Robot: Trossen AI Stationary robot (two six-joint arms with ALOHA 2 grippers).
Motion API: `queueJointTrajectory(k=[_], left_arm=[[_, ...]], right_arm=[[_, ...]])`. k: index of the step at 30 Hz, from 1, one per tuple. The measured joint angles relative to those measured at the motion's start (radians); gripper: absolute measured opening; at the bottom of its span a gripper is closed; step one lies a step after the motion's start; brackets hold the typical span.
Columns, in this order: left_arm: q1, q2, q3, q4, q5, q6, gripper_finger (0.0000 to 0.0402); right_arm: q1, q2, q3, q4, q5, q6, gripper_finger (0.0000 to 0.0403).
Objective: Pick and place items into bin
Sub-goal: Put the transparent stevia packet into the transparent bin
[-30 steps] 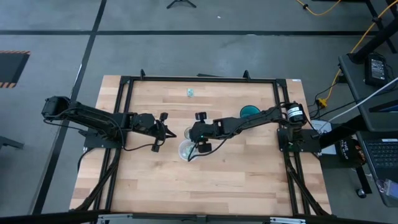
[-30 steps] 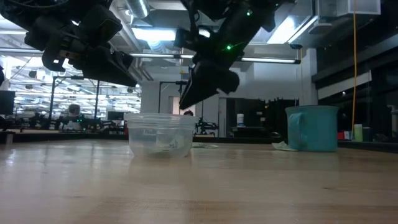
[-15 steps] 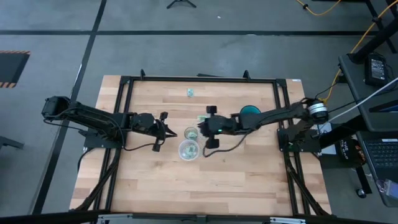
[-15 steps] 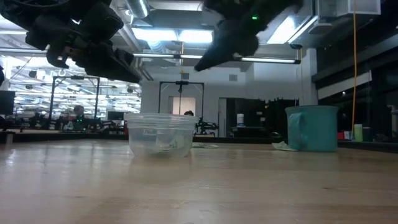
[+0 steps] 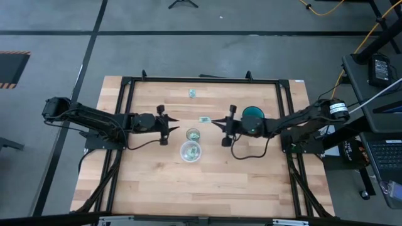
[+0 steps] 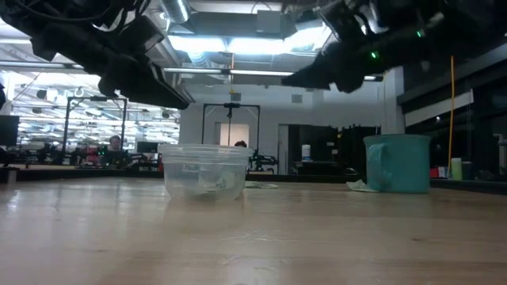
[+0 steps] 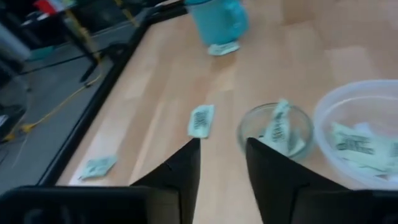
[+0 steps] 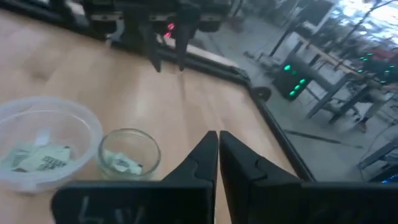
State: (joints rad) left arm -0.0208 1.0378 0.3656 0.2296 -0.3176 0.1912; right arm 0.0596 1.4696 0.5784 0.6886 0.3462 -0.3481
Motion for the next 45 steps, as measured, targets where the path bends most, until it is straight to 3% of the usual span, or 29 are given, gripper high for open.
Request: queueJointTrajectory(k=[6, 11, 20, 28, 35, 40, 45], left_arm=[[0.001, 0.000, 0.000, -0.001, -0.069, -0.061, 0.0168], [0.040, 0.000, 0.000, 0.034, -0.122, -0.177, 0.0186], [0.241, 0.058, 0.072, 0.034, -0.011, -0.243, 0.0196], [0.410, 0.265, 0.250, -0.110, 0.154, -0.334, 0.0196], [0.489, 0.442, 0.439, -0.242, 0.169, -0.337, 0.0196], [0.539, 0.540, 0.635, -0.451, 0.236, -0.341, 0.0196], [0.548, 0.621, 0.763, -0.574, 0.224, -0.320, 0.0196]], right_arm=[[-0.041, 0.001, -0.130, 0.198, -0.002, 0.045, 0.0009], [-0.092, 0.000, -0.175, 0.241, -0.087, 0.086, 0.0011], [-0.193, 0.001, -0.179, 0.209, -0.217, 0.158, 0.0017], [-0.241, 0.001, -0.179, 0.207, -0.219, 0.156, 0.0017], [-0.248, 0.001, -0.178, 0.205, -0.219, 0.156, 0.0017], [-0.248, 0.001, -0.170, 0.215, -0.217, 0.129, 0.0017], [-0.248, 0.001, -0.134, 0.201, -0.217, 0.131, 0.0017]])
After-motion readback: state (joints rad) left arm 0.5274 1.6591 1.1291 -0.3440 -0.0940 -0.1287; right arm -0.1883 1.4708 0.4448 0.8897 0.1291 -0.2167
